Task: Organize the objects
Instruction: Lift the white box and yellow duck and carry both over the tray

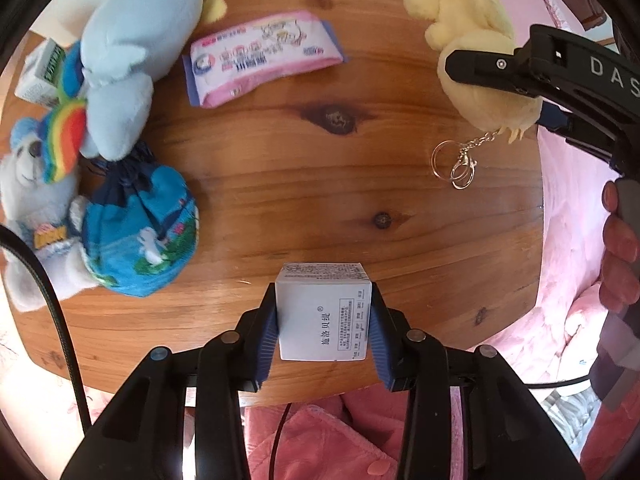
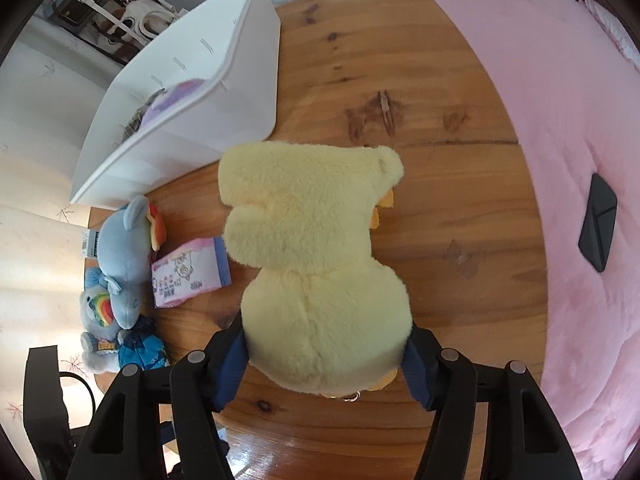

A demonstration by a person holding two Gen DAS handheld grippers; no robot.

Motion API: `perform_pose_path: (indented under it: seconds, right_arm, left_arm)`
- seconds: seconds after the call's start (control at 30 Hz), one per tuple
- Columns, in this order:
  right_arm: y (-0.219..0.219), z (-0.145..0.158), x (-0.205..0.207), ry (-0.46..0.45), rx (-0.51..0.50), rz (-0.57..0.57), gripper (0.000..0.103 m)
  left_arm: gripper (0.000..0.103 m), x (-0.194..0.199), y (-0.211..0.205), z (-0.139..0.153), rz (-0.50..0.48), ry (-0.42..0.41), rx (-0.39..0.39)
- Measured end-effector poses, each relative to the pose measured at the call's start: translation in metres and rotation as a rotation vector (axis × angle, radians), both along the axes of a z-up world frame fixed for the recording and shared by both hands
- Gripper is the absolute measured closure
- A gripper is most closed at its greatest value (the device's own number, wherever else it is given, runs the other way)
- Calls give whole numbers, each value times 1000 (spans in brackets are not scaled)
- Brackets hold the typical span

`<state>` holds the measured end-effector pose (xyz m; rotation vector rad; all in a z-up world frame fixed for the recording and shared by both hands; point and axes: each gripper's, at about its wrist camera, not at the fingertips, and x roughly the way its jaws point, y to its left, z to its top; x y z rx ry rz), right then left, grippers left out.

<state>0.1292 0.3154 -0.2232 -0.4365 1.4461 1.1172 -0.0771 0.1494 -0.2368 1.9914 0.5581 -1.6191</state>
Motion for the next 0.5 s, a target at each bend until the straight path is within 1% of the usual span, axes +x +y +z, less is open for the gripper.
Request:
perform_pose_path:
  seconds: [0.1,0.17,0.2,0.27,0.3,0.4,0.43,0.47,0.5]
  right_arm:
    - [1,10,5,39,19,-18,37]
    - [2,17,5,13,27,-25,37]
    - [-8,21,15,-6,28,-26,37]
    - [-8,28,22,-25,44,-37,37]
    - [-25,22,29,-28,57,-47,37]
    - [-17,15,39,-53,86,-80,37]
    - [-25,19,47,-60,95,-88,37]
    - [-21,18,49,-65,105,-97,37]
    - [-18,20,52,-72,117,-110,37]
  left_arm:
    - [59,-3,5,12,-32,-6,-32]
    - [59,-5,6,21,-35,0,-33]
    - [59,-6,7,25,-37,6,-30]
    - [59,-8,9,37,-54,25,-23]
    - [59,-10,9,43,-59,34,-30]
    - [59,-17,8,61,-73,66,-54]
    - [59,-19,7,67,-75,74,-65]
    - [59,-21,5,75,-73,86,-79]
    - [59,-39,-2,77,-73,96,-87]
